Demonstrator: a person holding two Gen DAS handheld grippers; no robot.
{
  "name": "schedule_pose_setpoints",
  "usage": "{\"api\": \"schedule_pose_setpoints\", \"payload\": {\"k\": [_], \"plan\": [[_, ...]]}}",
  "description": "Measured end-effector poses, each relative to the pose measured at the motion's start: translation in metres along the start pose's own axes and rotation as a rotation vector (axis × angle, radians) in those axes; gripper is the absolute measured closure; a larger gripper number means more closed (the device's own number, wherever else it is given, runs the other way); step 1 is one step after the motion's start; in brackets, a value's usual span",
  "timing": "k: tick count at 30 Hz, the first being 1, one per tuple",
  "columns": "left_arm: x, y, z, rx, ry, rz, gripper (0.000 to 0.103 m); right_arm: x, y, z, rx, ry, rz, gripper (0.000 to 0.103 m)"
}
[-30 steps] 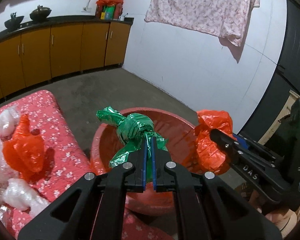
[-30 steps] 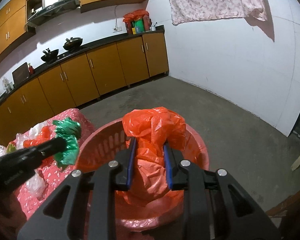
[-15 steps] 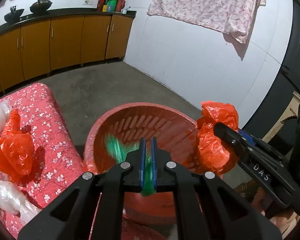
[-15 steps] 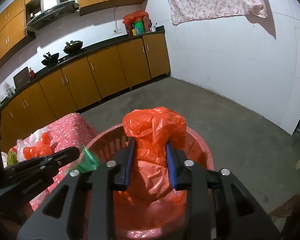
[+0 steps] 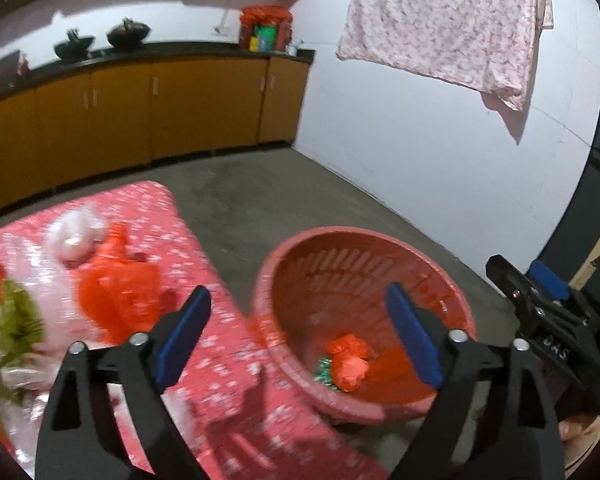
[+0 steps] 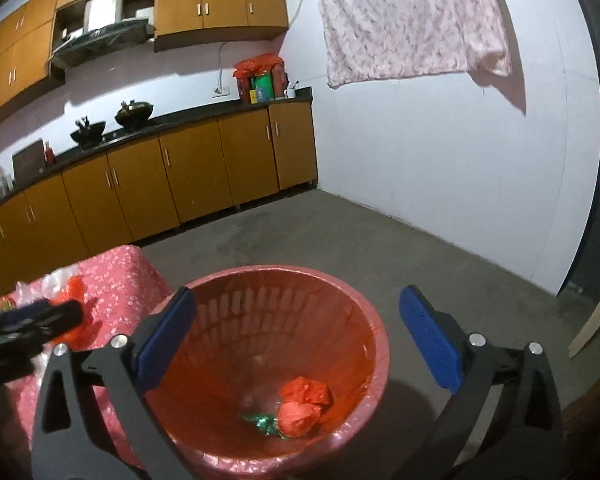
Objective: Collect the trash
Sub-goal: 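Grasp the bubble wrap with the left tool while the right tool grasps a clear bag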
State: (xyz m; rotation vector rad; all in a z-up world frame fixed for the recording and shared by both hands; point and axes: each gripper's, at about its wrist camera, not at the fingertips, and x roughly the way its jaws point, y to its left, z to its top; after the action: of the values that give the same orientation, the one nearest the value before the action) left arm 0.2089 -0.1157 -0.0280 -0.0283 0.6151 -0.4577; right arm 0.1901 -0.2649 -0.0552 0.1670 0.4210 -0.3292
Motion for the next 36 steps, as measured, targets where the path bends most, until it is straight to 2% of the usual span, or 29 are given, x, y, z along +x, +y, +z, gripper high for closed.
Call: {"api": "schedule_pose_setpoints", "payload": {"k": [9,18,21,23,27,31,36], "plan": [[-0.073,0.039,-0.019,0.007,-0.080,0.144,0.007,-0.019,0.042,0.000,-0.043,0.031,0.141,0.004],[-0.149,0.135,-0.050,-0.139,-0.116,0.359,0.007,-0.041,0.123,-0.007,-0.132,0.052,0.302,0.004],[-0.159,0.163,-0.057,-0.180,-0.107,0.418,0.007,-0.047,0.157,-0.016,-0.176,0.054,0.342,0.004],[-0.160,0.179,-0.061,-0.204,-0.093,0.443,0.013,-0.050,0.178,-0.021,-0.210,0.046,0.364,0.004],[-0.149,0.209,-0.071,-0.283,-0.049,0.439,0.021,-0.052,0.211,-0.030,-0.264,0.038,0.384,0.004],[-0.135,0.232,-0.080,-0.388,-0.010,0.370,0.028,-0.046,0.231,-0.038,-0.295,0.061,0.388,0.004],[-0.125,0.242,-0.083,-0.443,0.008,0.305,0.035,-0.034,0.242,-0.043,-0.316,0.085,0.379,0.004]]}}
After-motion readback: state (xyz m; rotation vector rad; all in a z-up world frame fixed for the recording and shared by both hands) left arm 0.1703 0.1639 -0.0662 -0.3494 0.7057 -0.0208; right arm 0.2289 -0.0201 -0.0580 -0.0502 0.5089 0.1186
